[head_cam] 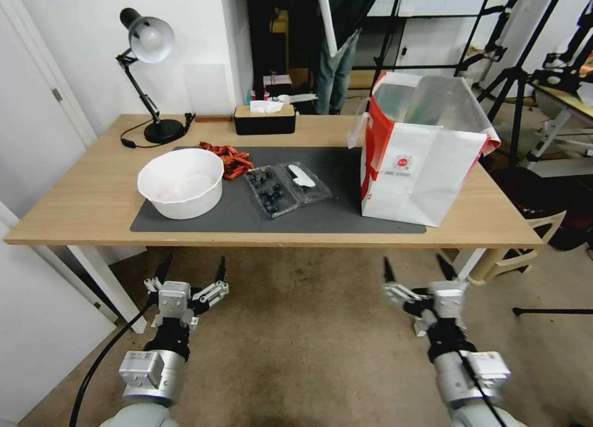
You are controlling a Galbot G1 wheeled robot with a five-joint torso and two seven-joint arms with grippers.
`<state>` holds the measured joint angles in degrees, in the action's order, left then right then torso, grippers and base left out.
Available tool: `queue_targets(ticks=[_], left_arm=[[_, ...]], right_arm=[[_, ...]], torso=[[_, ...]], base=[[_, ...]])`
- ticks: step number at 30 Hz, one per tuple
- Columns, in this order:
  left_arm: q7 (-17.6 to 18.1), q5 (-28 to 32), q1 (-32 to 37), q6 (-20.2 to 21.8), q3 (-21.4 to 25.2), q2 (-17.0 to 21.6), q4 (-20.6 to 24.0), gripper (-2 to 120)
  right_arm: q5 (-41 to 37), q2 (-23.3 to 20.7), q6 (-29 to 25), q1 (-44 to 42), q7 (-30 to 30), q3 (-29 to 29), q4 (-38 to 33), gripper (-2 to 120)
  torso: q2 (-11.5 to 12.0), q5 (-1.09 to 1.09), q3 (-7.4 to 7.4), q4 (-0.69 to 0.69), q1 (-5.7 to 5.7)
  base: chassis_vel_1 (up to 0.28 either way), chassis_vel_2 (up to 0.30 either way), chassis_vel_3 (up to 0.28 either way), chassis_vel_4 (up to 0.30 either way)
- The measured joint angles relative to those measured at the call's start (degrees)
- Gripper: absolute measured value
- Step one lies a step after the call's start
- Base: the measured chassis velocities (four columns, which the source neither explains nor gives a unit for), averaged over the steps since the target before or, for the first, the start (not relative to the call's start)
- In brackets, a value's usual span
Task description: Close the takeout container lid, then place the container into the takeout bag.
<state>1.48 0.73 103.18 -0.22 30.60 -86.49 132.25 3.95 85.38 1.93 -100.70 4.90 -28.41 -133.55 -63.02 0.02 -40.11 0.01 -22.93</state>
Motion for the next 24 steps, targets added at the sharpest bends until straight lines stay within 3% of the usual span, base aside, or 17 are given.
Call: queue_targets(ticks=[2, 3, 5, 8, 15, 18, 24], left_arm=[[5.61, 3.16, 0.2, -1.67, -4.12, -2.58, 3.06, 100], [5.61, 3.16, 0.2, -1.67, -4.12, -2.58, 3.06, 100], [9.02, 5.79, 0.2, -3.17, -7.13, -4.37, 4.45, 100], [9.13, 6.71, 0.09, -3.5, -8.17, -4.69, 2.9, 100], [8.19, 6.79, -1.03, -4.17, -8.13, -4.47, -0.09, 100], [7.94, 6.99, -1.29, -4.23, -7.29, -4.03, -0.17, 100], [7.06, 8.78, -2.06, -3.99, -5.68, -1.94, -0.62, 100]], right_arm=[[-0.43, -0.18, 0.58, 1.04, 0.65, 0.23, 0.46, 100], [-0.43, -0.18, 0.58, 1.04, 0.65, 0.23, 0.46, 100], [-0.61, -0.32, 0.64, 1.55, 0.7, 0.13, 0.98, 100], [-0.79, -0.53, 0.66, 1.9, 0.69, -0.13, 1.36, 100], [-4.31, -1.92, 1.58, 3.55, 0.46, -0.58, 2.6, 100], [-9.32, -3.2, 2.85, 5.59, 0.57, 0.26, 3.21, 100], [-27.96, -7.86, 7.94, 14.22, -1.16, 2.7, 5.62, 100]], torso=[[0.0, 0.0, 0.0, -0.01, 0.01], [0.0, 0.0, 0.0, -0.01, 0.01], [-0.01, 0.06, 0.01, 0.0, 0.01], [0.0, -0.06, 0.0, -0.02, 0.0], [0.0, -0.02, 0.0, -0.03, 0.0], [0.0, -0.02, 0.0, -0.02, 0.0], [0.0, -0.01, 0.0, 0.0, 0.0]], base=[[0.0, 0.0, 0.0, 0.0], [0.0, 0.0, 0.0, 0.0], [0.0, 0.0, 0.0, 0.0], [0.0, 0.0, 0.0, 0.0], [0.0, 0.0, 0.0, 0.0], [0.0, 0.0, 0.0, 0.0], [0.0, 0.0, 0.0, 0.0]])
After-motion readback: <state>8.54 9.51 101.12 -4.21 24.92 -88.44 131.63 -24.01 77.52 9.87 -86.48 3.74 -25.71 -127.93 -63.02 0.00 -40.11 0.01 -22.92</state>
